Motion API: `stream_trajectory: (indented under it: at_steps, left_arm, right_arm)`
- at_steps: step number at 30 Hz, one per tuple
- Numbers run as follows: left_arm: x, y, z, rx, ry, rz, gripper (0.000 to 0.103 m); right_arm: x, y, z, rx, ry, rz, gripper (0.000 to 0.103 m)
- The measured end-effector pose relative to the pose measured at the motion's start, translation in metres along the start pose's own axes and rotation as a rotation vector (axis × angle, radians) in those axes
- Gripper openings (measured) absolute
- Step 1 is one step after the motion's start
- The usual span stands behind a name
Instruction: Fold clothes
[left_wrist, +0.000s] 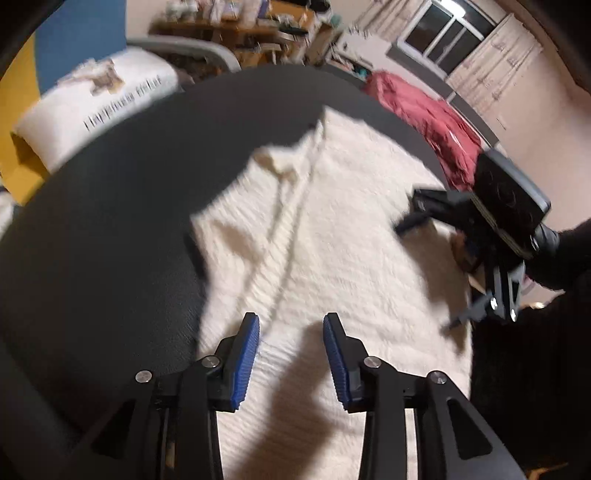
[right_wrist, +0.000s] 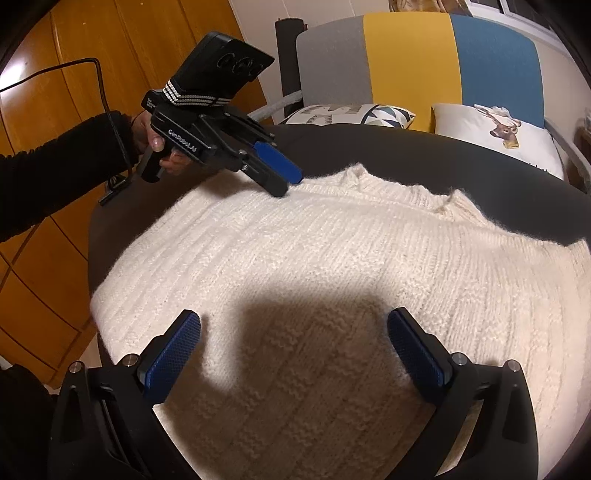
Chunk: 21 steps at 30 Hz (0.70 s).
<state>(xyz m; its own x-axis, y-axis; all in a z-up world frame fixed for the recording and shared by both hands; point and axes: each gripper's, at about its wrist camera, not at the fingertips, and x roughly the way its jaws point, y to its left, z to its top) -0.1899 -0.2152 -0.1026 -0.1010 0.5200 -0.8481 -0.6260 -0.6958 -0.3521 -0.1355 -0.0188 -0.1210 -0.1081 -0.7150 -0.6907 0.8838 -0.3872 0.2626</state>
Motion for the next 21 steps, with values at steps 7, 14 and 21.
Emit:
stream_trajectory:
  at_steps: [7, 14, 21]
  left_arm:
    - [0.002, 0.009, -0.005, -0.080, -0.006, -0.010, 0.025]
    - [-0.012, -0.022, -0.011, -0.019, -0.174, 0.163, 0.000]
    - [-0.037, -0.005, -0.018, -0.134, -0.313, 0.216, 0.000]
  right_arm:
    - [0.000, 0.002, -0.001, -0.009, -0.001, -0.010, 0.103]
    - [-0.008, 0.013, 0.011, 0.006, 0.013, -0.070, 0.102]
    - [-0.018, 0.014, 0.028, -0.028, -0.010, -0.078, 0.099]
